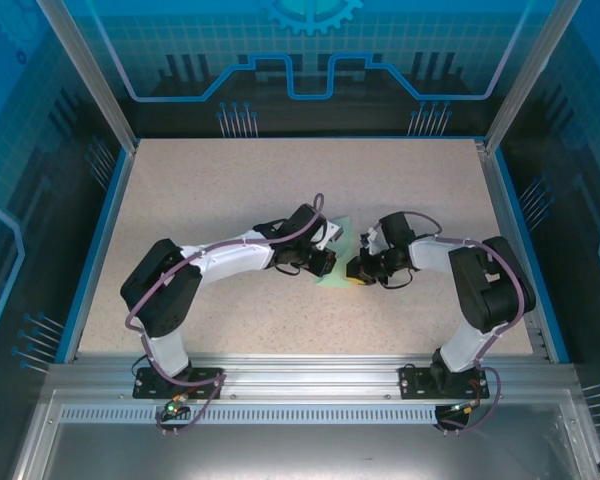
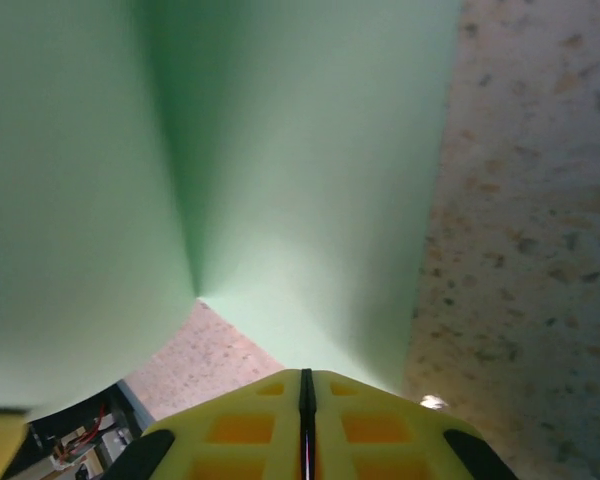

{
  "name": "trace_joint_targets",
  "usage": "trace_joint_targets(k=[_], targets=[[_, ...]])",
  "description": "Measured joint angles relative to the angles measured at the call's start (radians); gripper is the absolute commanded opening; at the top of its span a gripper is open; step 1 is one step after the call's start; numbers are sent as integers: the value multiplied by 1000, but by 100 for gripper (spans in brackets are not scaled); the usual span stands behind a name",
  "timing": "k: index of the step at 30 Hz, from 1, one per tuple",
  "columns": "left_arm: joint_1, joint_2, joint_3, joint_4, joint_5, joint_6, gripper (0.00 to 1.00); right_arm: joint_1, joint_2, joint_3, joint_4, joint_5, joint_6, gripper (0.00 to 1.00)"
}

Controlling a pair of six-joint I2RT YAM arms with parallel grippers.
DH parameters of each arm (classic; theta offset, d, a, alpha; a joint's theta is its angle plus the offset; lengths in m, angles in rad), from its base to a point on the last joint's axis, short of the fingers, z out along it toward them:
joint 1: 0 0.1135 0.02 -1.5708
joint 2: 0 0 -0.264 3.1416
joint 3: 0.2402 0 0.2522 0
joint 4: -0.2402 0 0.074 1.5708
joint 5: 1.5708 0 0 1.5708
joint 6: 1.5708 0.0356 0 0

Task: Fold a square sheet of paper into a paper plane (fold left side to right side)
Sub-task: Fold the triangle a second time at the center of the table.

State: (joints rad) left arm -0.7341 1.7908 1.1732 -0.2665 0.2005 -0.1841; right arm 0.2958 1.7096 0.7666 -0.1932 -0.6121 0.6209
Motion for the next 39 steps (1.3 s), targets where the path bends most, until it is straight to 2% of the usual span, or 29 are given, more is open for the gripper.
trace_joint_targets(k=[18,39], targets=[[65,72,63,-65,51,97,10,8,49,56,-87,41,-46,12],[109,164,148,-130,51,169,12,14,51,68,-106,55,-65,13]])
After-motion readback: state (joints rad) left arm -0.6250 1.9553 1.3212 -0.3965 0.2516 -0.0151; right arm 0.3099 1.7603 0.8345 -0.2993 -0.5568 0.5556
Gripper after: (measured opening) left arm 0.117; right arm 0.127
